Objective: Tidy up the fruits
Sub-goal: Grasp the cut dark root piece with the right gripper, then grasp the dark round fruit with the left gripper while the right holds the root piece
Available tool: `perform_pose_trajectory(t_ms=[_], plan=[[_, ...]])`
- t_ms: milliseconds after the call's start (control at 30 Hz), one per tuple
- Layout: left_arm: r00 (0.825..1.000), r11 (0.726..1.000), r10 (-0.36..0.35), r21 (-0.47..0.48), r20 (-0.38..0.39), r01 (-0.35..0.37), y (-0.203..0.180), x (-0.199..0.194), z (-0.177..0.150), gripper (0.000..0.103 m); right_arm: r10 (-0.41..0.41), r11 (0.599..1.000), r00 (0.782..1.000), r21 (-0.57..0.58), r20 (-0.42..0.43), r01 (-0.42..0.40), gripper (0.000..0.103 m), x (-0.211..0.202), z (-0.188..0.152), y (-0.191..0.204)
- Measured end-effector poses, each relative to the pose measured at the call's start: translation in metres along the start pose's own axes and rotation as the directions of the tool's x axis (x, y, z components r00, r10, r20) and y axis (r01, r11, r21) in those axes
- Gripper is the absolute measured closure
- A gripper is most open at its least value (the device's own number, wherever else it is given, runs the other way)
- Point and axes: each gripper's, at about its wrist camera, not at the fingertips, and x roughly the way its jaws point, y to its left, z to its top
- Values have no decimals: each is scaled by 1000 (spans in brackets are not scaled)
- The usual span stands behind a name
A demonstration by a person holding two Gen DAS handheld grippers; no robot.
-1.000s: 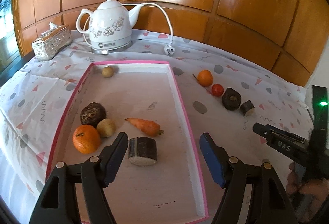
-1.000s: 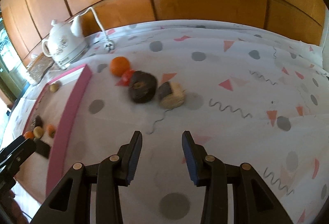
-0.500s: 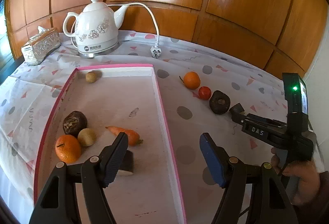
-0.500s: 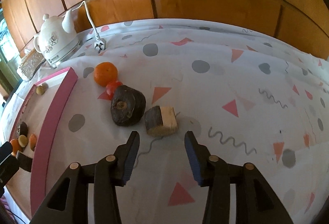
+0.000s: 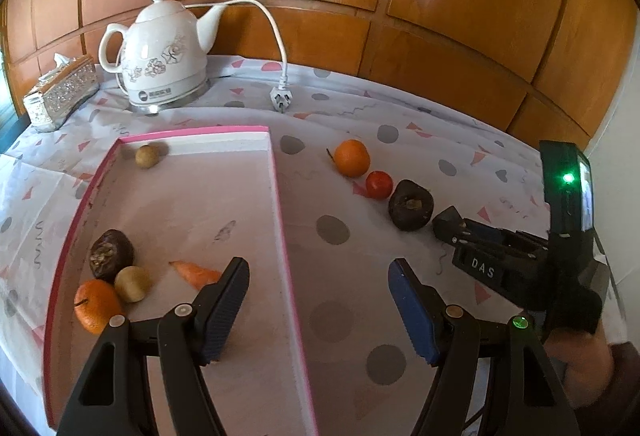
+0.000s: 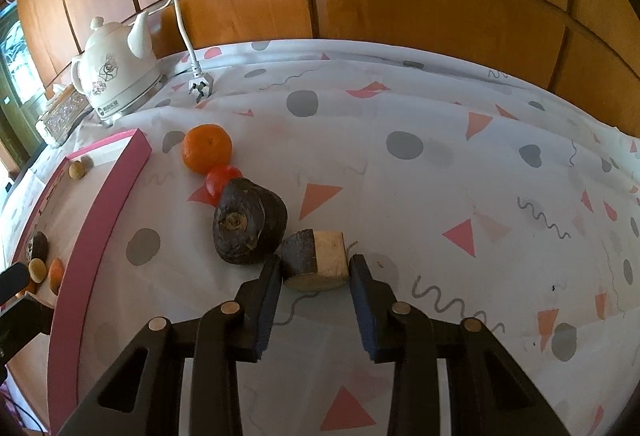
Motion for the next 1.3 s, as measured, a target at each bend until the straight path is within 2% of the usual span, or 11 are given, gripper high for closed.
perform_pose_trajectory(t_ms=[200,500,667,1000,1300], plan=[[1000,1000,-11,11,-26,12,-15,16,6,31,-4,1000,1000,-19,8,4,68,-4,-1,-2],[998,999,-33,-15,-56,32,-31,44,21,34,-62,992,997,-107,36,65,69,-4,7,-3],[996,999,-47,-21,-72,46,-41,59,26,34,-77,992,996,-96,38,80,69,-1,11,-13],[995,997,-55,-61,-89,50,-45,83,30,34,-35,989,999,-141,15,37,69,13,28,-19],[994,997,-58,-61,-90,53,-51,100,31,35,62,980,996,-186,-69,-74,69,31,48,-22]])
